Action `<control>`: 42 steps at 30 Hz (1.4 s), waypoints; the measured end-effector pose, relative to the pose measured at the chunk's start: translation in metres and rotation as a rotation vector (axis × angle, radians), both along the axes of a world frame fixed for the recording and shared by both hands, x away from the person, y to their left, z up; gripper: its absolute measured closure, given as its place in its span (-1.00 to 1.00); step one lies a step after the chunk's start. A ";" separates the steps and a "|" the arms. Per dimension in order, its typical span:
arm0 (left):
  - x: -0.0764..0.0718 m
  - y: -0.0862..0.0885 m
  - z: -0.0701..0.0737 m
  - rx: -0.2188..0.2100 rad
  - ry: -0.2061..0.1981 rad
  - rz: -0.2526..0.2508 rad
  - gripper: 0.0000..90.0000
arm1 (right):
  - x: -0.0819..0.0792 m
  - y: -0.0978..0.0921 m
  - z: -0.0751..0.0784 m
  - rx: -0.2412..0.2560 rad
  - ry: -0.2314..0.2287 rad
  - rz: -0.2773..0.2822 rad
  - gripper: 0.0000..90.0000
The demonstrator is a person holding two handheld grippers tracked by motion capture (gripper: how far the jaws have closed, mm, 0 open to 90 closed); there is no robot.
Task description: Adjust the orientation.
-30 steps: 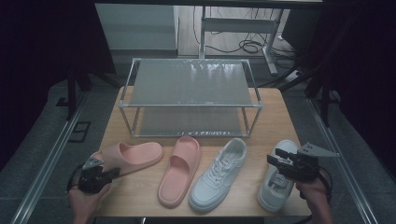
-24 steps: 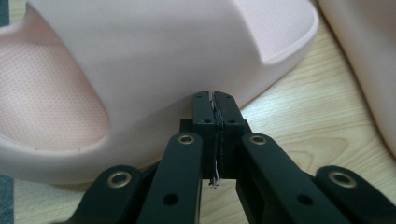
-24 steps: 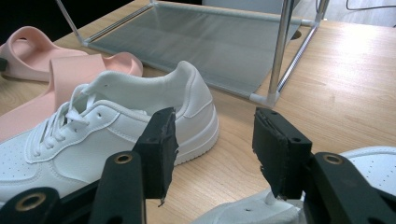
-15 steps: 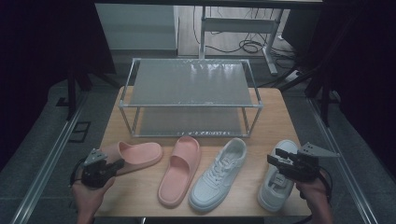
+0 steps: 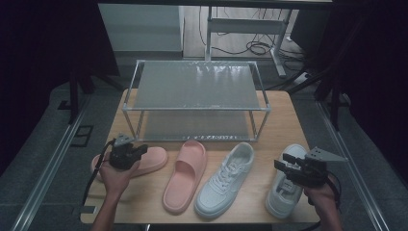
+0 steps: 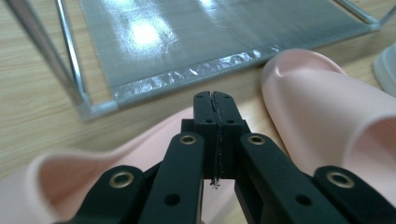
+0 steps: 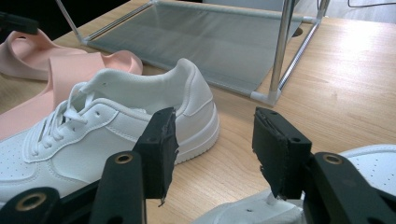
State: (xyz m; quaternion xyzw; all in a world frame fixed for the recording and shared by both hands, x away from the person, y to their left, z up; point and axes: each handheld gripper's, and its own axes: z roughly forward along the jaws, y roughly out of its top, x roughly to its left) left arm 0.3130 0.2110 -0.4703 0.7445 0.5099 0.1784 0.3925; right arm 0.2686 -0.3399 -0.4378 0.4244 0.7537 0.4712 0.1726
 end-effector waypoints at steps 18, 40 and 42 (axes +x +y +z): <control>0.056 -0.029 -0.015 0.079 0.122 0.031 0.99 | 0.000 0.000 0.000 -0.001 -0.001 0.002 0.11; 0.055 -0.031 -0.031 0.116 0.212 0.009 0.99 | 0.000 0.000 -0.001 -0.003 0.002 0.005 0.11; 0.048 -0.032 -0.030 0.122 0.211 -0.011 0.99 | 0.000 -0.001 0.000 -0.004 0.002 0.003 0.11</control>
